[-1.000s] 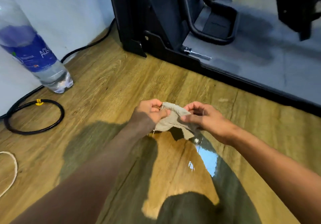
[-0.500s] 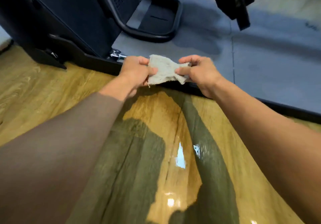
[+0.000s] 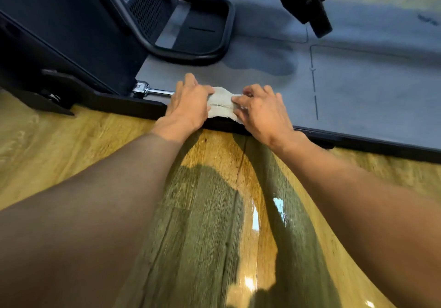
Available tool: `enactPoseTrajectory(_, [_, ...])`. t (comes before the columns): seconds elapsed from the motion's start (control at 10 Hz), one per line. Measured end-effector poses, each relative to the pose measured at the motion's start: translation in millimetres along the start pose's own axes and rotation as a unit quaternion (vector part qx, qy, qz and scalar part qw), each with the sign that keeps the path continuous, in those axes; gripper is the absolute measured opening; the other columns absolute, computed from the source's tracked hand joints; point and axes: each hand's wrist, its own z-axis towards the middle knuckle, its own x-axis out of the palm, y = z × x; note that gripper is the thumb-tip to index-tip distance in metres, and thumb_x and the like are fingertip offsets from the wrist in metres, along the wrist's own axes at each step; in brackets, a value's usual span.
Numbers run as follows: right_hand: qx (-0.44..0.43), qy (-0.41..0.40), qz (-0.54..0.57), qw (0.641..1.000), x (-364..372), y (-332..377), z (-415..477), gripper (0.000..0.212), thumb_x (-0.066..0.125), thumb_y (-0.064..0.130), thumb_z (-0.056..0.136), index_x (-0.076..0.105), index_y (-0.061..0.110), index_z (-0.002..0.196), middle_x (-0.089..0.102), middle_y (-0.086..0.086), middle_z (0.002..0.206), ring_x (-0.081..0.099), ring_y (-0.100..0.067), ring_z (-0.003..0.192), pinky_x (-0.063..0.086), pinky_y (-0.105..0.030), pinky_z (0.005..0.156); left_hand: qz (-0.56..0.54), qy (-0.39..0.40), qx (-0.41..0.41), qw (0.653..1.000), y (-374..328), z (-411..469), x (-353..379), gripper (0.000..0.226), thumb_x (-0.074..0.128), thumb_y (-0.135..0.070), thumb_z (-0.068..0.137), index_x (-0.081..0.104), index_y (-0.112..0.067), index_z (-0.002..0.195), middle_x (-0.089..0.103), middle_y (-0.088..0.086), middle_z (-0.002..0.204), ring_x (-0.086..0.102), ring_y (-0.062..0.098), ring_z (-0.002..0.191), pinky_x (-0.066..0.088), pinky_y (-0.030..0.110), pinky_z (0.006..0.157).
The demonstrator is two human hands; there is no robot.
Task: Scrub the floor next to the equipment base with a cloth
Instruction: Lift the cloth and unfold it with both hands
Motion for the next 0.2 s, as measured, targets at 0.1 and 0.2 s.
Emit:
enactPoseTrajectory(0.1, [0.023, 0.049, -0.047, 0.997, -11, 6, -2, 0.028, 0.048, 0.037, 0.093, 0.057, 0.033, 0.119, 0.049, 0.000, 0.129, 0.042, -0.027, 0.113, 0.029, -0.040, 0.087, 0.114, 0.028, -0.001, 0.993, -5, -5, -9, 0.041, 0.058, -0.019, 0.092, 0.048, -0.026, 0.131, 0.034, 0.010, 0.128, 0.035, 0.033, 0.116, 0.034, 0.042, 0.094])
enactPoseTrajectory(0.2, [0.062, 0.030, 0.017, 0.997, -26, 21, -7, 0.033, 0.053, 0.031, 0.092, 0.053, 0.030, 0.125, 0.048, -0.002, 0.130, 0.046, -0.027, 0.114, 0.032, -0.040, 0.090, 0.045, 0.018, -0.030, 0.998, -14, -16, -18, 0.046, 0.060, -0.023, 0.091, 0.046, -0.024, 0.135, 0.037, 0.010, 0.131, 0.037, 0.032, 0.120, 0.034, 0.042, 0.098])
